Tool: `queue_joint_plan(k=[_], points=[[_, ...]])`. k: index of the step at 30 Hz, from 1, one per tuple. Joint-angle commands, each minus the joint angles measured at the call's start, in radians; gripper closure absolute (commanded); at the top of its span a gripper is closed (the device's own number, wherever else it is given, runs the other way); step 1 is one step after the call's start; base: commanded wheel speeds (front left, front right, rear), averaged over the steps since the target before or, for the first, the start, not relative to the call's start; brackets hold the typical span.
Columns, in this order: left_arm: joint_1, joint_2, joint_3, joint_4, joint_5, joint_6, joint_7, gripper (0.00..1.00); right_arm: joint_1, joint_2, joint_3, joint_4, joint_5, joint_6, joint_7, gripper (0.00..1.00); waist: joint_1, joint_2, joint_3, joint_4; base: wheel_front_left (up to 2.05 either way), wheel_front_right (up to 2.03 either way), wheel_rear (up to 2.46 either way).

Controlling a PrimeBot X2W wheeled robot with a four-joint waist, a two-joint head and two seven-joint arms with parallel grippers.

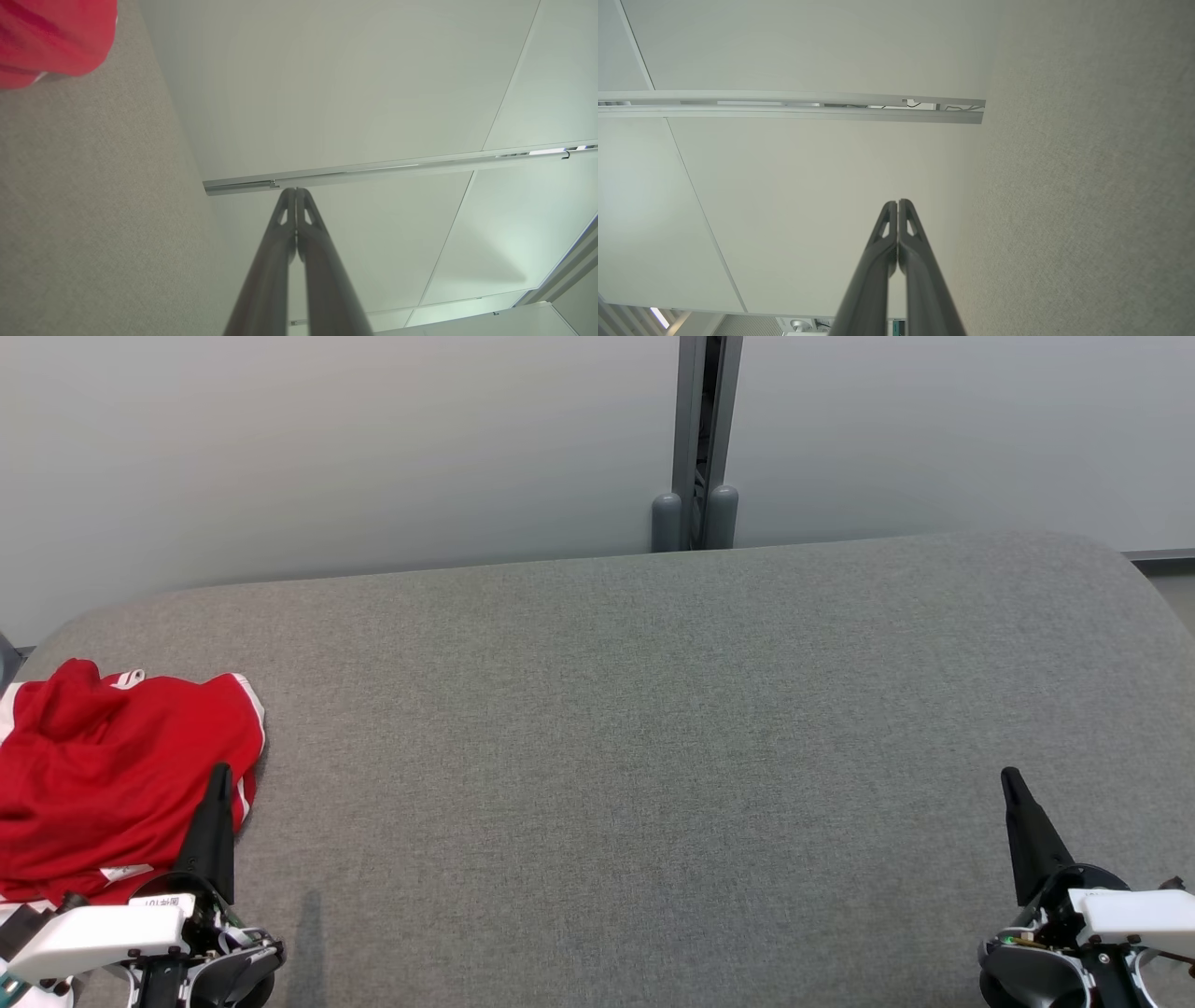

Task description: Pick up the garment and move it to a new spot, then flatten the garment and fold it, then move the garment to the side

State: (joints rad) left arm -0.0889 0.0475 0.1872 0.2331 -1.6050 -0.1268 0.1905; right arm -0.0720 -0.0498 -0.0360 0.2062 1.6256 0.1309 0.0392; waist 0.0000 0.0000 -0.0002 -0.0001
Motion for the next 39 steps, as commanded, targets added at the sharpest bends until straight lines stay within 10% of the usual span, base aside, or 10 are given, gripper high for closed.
queue_joint_plan(k=[1, 11, 12, 39], points=[[-0.014, 0.005, 0.004, -0.001, -0.003, -0.006, 0.002, 1.00, -0.006, -0.002, -0.004, 0.000, -0.006, 0.000, 0.003, 1.00, 0.0000, 0.0000, 0.000, 0.000, 0.00, 0.00, 0.00], [-0.014, 0.005, 0.004, -0.001, -0.003, -0.006, 0.002, 1.00, -0.006, -0.002, -0.005, 0.000, -0.006, 0.000, 0.003, 1.00, 0.0000, 0.0000, 0.000, 0.000, 0.00, 0.00, 0.00], [0.002, -0.001, -0.001, 0.003, 0.000, 0.000, 0.000, 0.00, 0.001, 0.000, 0.001, 0.002, 0.000, 0.000, 0.000, 0.00, 0.0000, 0.0000, 0.000, 0.000, 0.00, 0.00, 0.00], [0.047, -0.011, -0.016, -0.007, 0.052, 0.000, -0.126, 0.00, 0.008, 0.009, -0.004, -0.009, -0.190, 0.000, -0.084, 0.00, 0.0000, 0.0000, -0.001, 0.001, 0.00, 0.00, 0.00]])
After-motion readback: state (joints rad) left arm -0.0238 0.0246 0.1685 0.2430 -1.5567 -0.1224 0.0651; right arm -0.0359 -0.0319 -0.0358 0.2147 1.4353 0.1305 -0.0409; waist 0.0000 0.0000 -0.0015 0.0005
